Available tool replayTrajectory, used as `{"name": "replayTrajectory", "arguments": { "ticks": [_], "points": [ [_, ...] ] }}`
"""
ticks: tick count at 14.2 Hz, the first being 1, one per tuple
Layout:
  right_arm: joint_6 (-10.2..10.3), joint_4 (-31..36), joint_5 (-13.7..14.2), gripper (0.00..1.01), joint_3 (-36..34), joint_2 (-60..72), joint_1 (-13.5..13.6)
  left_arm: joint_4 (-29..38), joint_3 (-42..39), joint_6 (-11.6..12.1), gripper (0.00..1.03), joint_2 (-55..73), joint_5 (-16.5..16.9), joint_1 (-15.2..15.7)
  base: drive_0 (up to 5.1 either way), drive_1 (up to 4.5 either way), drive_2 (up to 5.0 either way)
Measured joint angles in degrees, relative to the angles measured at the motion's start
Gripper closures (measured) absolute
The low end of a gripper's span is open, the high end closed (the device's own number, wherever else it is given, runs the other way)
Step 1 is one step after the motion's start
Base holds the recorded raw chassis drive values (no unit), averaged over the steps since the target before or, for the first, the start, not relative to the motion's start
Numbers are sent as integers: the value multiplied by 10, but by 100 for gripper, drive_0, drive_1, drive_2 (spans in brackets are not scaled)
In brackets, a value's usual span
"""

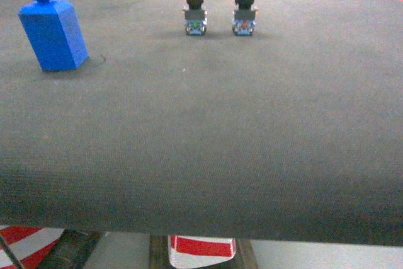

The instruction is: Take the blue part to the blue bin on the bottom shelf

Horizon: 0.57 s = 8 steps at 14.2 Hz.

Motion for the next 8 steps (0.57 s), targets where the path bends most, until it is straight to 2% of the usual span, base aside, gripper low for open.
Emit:
{"name": "replayTrajectory", "arguments": {
  "ticks": [8],
  "points": [
    [0, 2, 0, 3, 0, 0, 0, 2, 0, 0, 5, 0, 0, 0, 0, 0, 0]
  ]
}}
